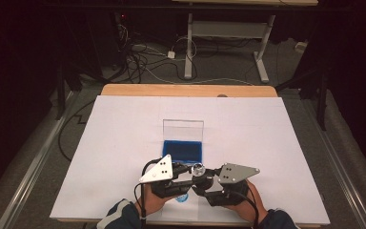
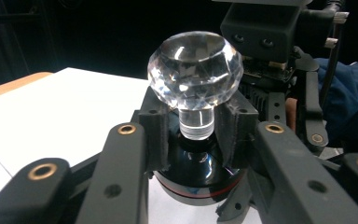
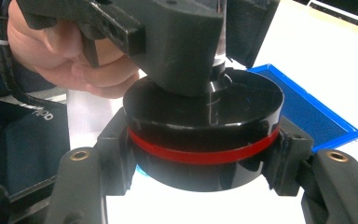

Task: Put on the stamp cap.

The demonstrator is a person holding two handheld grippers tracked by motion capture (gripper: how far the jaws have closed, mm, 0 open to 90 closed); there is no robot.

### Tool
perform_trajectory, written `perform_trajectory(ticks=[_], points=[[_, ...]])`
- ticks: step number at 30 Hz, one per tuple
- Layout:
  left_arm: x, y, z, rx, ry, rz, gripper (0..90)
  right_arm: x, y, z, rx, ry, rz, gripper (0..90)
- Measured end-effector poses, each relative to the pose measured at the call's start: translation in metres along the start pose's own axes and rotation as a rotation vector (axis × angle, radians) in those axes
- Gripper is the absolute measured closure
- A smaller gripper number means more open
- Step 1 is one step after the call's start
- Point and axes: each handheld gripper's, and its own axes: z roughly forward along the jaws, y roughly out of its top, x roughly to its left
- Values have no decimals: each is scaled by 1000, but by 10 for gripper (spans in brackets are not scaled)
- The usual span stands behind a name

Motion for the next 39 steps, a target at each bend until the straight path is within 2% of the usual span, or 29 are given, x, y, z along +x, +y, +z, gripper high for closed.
perform_trajectory(ticks=[8,16,27,39], points=[[0,1,0,16,5,9,618,0,-1,1,2,-2,-8,384],[1,3,1,28,-7,11,618,1,-1,1,5,-3,-12,384],[-2,6,1,42,-28,36,699,1,-1,2,-3,0,-14,383],[-2,5,1,30,-28,15,716,2,-1,3,-3,-6,-16,383]])
